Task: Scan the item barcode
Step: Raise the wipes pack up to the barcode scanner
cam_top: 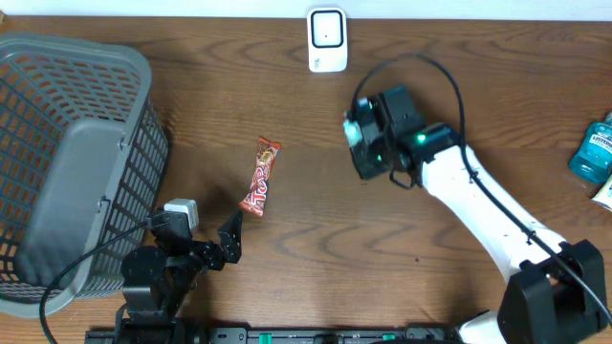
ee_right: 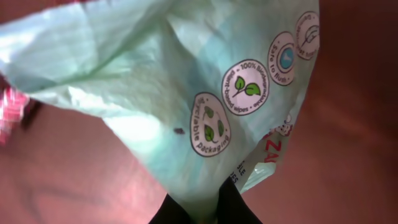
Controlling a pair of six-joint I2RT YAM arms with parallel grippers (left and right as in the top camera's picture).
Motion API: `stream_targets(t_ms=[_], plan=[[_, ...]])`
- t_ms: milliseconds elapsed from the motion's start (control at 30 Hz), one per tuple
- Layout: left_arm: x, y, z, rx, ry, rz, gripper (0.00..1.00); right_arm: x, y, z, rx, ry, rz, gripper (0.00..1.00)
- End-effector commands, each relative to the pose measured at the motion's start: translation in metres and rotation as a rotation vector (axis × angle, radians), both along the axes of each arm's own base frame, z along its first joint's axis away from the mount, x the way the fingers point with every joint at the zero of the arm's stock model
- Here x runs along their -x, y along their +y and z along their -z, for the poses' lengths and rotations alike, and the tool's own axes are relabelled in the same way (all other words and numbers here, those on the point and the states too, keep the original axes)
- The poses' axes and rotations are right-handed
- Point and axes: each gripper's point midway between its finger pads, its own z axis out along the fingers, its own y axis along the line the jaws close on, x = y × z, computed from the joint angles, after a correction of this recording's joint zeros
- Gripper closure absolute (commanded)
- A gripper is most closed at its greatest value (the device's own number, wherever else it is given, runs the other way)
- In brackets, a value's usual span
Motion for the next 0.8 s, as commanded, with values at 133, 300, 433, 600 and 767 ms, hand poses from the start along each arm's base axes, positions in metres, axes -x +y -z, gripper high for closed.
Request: stream_targets(t_ms=[133,300,433,600,767], plan=[[0.001,-0.002,-0.003,-0.004,-0.01,0.014,0.01,-0.061,0.01,0.012,0.164,0.009,-0.047,0.99],[0.001,-0.002,-0.003,-0.004,-0.011,0.014,0.01,-0.108,0.013,0.015,0.267,-0.012,-0.042,0.99],[0.001,-0.002,-0.003,-0.004,-0.01,0.014,0.01,-0.143,0.007,0.015,0.375,-0.071,-0.024,0.99],[0.001,-0.002,-0.003,-0.004,-0.011,0.014,0.01,-0.188,-0.007,0.025,0.564,-0.183,-0.011,0.99],[0.001,-0.002,-0.003,-0.004,-0.011,0.014,0.01,-0.222,-0.018,0.016,0.73,-0.327,-0.006,0.99]])
